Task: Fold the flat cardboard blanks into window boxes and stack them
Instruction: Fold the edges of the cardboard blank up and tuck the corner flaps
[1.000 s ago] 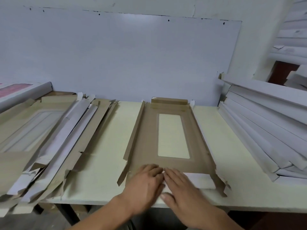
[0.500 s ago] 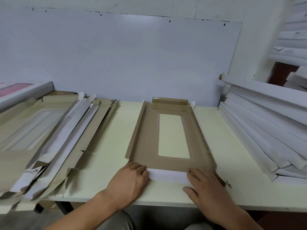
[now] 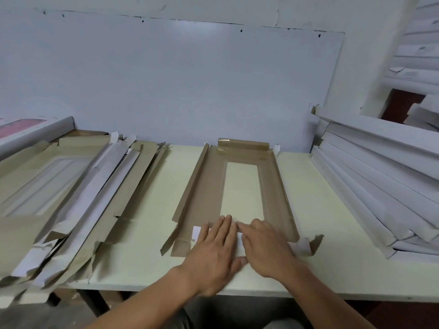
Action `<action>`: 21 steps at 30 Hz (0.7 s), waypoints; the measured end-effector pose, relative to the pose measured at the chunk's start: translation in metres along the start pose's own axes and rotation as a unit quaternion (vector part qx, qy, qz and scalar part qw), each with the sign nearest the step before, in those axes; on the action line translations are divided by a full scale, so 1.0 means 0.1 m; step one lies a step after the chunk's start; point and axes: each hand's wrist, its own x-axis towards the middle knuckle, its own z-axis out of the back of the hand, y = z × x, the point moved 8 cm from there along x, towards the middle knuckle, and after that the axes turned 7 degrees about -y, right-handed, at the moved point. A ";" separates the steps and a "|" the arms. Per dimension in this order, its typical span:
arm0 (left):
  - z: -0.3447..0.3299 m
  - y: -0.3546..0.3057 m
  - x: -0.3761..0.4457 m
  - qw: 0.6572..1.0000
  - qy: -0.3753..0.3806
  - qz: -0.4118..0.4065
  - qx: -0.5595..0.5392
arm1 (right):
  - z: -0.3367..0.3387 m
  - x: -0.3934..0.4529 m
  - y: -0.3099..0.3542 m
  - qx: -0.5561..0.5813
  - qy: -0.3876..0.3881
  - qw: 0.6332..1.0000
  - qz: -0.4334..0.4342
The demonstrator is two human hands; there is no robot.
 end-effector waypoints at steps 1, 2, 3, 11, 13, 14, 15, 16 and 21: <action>-0.04 0.01 0.02 1.000 0.012 0.002 -0.007 | -0.04 0.02 -0.03 -0.019 0.013 1.000 -0.008; -0.10 0.03 0.03 0.999 0.033 0.004 -0.010 | -0.09 0.04 -0.06 -0.037 0.034 0.999 -0.014; -0.16 0.04 0.04 0.998 0.058 0.006 -0.015 | -0.16 0.05 -0.08 -0.046 0.060 0.997 -0.018; -0.21 0.14 -0.05 0.979 0.180 0.004 0.091 | -0.47 -0.05 -0.34 -0.044 0.156 0.985 -0.052; -0.14 0.16 -0.09 0.968 0.187 0.003 0.165 | -0.44 -0.09 -0.47 -0.044 0.154 0.985 -0.063; -0.10 0.16 -0.11 0.962 0.191 0.001 0.195 | -0.43 -0.11 -0.50 -0.044 0.151 0.985 -0.068; -0.05 0.15 -0.13 0.958 0.190 -0.001 0.215 | -0.41 -0.13 -0.52 -0.046 0.148 0.985 -0.073; 0.01 0.13 -0.14 0.960 0.176 -0.002 0.219 | -0.40 -0.14 -0.53 -0.053 0.146 0.985 -0.078; 0.61 0.63 -0.25 0.992 -0.043 0.116 -0.032 | -0.05 -0.03 -0.46 -0.020 0.036 0.998 -0.040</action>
